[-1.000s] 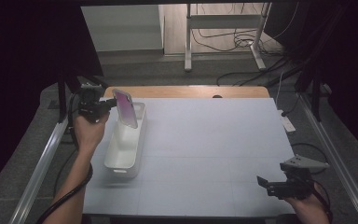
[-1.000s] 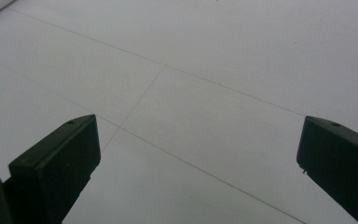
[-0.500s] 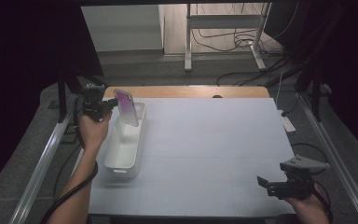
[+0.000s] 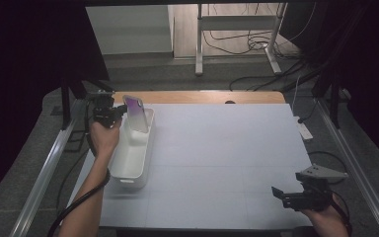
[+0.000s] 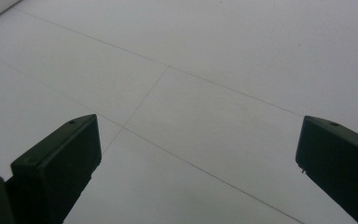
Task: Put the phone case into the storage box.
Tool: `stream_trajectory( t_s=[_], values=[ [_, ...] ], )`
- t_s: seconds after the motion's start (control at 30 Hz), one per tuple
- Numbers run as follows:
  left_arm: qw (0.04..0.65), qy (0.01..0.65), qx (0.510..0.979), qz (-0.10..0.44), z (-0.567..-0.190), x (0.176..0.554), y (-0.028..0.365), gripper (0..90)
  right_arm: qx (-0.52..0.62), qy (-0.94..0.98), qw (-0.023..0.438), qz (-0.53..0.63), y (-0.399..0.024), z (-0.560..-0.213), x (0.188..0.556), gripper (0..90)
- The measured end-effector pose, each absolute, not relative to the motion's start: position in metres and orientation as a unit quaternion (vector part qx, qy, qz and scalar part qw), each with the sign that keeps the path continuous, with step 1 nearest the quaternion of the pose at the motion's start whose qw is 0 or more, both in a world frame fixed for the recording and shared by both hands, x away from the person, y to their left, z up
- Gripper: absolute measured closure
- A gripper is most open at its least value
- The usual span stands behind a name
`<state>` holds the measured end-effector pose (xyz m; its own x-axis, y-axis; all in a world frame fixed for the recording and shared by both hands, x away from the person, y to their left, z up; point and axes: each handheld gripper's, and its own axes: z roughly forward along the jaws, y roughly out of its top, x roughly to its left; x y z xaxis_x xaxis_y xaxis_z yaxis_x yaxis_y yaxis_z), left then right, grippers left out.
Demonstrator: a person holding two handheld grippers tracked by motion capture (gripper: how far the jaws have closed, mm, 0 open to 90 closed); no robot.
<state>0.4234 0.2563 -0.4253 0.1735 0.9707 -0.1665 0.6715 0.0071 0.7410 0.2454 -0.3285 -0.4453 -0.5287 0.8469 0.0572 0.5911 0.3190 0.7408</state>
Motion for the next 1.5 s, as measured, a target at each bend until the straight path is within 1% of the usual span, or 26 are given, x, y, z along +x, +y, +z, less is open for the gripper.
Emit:
stream_trajectory(
  t_s=[0.67, 1.2, 1.5],
  values=[
    [0.348, 0.632, 0.663, 0.202, -0.449, 0.446, 0.253, 88.2, 0.448, 0.797, 0.174, 0.366, -0.328, -0.446, 0.245, 0.6],
    [0.334, 0.641, 0.663, 0.196, -0.454, 0.457, 0.250, 88.1, 0.445, 0.799, 0.172, 0.366, -0.327, -0.446, 0.245, 0.9],
    [0.330, 0.645, 0.665, 0.182, -0.455, 0.464, 0.249, 86.6, 0.443, 0.801, 0.170, 0.366, -0.327, -0.445, 0.245, 1.0]
  ],
)
